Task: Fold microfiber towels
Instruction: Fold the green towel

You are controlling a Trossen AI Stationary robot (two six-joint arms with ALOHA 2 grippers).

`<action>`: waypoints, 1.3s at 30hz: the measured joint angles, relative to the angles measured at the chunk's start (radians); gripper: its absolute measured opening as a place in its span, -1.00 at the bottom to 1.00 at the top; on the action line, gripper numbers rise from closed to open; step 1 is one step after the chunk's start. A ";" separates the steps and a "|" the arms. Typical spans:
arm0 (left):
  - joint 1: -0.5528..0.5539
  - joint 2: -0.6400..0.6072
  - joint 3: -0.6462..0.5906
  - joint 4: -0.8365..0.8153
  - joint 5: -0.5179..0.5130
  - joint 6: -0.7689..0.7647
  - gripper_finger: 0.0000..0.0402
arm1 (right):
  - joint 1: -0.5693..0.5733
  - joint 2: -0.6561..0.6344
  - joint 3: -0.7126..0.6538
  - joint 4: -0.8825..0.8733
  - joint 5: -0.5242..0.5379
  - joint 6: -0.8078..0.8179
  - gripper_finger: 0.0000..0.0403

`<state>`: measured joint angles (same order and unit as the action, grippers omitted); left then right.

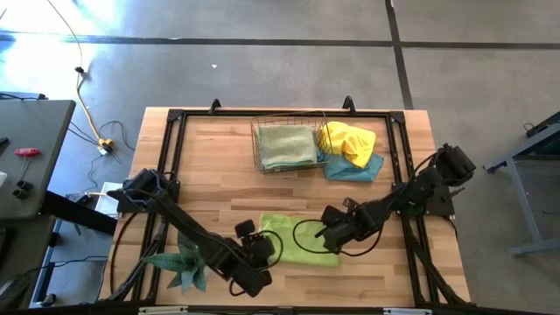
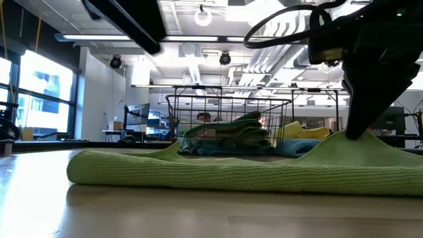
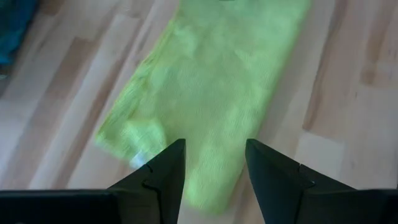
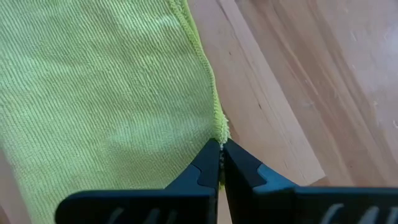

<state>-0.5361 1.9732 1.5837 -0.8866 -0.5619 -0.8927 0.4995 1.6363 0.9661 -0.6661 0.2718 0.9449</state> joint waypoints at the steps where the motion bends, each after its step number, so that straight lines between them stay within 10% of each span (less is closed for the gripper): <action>1: 0.003 0.017 0.000 0.031 0.000 0.023 -0.22 | 0.000 0.000 0.000 0.000 0.001 0.001 -1.00; 16: 0.082 0.180 -0.001 0.047 0.047 0.183 -0.22 | 0.001 0.000 0.000 0.000 -0.013 0.043 -1.00; 33: 0.157 0.173 0.000 -0.290 -0.078 0.190 -0.22 | 0.007 0.000 0.000 0.020 -0.021 0.045 -1.00; 39: 0.124 0.131 0.001 -0.096 -0.032 0.284 -0.22 | 0.007 0.001 0.000 0.024 -0.007 0.045 -1.00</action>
<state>-0.4120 2.1045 1.5845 -0.9830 -0.5934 -0.6087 0.5064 1.6371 0.9665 -0.6419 0.2652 0.9901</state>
